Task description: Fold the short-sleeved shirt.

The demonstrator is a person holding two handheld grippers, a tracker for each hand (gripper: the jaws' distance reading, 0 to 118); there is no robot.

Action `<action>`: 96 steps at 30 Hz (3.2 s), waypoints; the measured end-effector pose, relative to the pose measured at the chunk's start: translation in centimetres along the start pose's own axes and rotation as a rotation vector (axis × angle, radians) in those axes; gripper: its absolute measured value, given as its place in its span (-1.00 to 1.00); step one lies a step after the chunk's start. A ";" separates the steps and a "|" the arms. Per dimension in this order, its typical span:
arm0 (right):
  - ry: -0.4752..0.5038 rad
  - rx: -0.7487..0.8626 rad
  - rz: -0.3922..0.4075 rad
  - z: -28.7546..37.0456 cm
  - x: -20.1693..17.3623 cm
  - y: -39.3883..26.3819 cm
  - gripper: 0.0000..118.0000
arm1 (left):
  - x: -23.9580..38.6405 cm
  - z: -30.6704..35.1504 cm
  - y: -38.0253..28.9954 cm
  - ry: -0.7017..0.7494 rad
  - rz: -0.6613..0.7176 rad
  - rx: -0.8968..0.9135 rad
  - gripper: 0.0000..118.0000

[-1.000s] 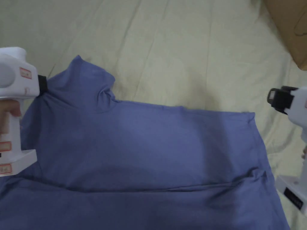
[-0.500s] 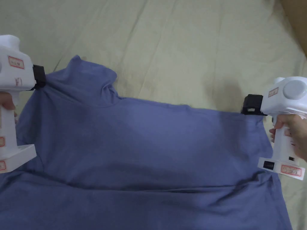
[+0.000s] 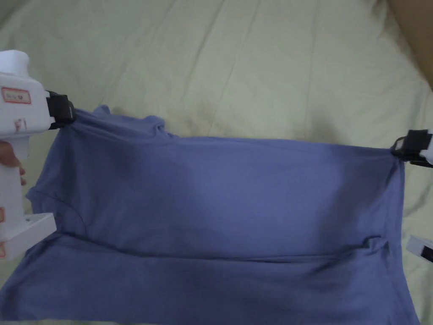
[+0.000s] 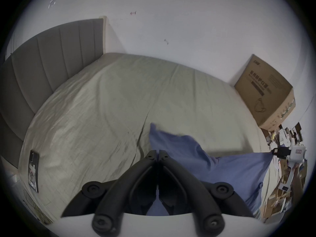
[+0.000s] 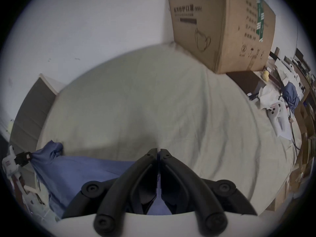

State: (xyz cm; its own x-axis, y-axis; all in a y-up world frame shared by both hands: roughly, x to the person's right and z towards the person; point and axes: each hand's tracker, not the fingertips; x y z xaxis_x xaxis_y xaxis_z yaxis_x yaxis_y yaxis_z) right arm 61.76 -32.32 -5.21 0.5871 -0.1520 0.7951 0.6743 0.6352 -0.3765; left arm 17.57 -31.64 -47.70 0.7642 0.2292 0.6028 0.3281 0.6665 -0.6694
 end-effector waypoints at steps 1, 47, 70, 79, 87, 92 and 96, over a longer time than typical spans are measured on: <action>0.002 0.014 0.006 1.4 0.3 -0.6 -0.96 | -0.3 1.2 -0.5 -0.010 -0.001 0.012 -1.00; 0.020 0.634 0.135 19.9 -6.9 -14.9 -0.90 | 9.8 15.6 -14.6 0.115 -0.289 0.539 -1.00; 0.082 0.447 0.100 16.1 -7.4 -16.0 -1.00 | -10.8 10.8 -17.0 -0.208 0.521 0.112 0.98; 0.068 0.413 0.098 15.9 -8.1 -16.2 -1.00 | -12.4 5.4 -22.7 -0.278 0.652 -0.132 0.96; 0.074 0.395 0.079 15.6 -8.5 -16.0 -1.00 | -11.0 4.1 -22.4 -0.228 0.581 -0.196 -0.67; 0.079 0.382 0.090 15.4 -8.4 -16.4 -1.00 | -9.7 4.4 -21.4 -0.163 0.554 -0.214 -0.81; 0.072 0.374 0.106 15.5 -8.1 -16.5 -1.00 | -6.0 7.0 -18.5 -0.059 0.269 -0.169 -0.83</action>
State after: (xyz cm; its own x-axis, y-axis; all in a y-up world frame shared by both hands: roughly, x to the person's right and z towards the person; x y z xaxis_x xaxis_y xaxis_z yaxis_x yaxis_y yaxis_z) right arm 38.87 -29.82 1.92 0.6834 -0.1149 0.7209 0.4066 0.8801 -0.2452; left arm 3.05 -40.39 -35.84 0.8044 0.4248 0.4154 0.2103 0.4503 -0.8678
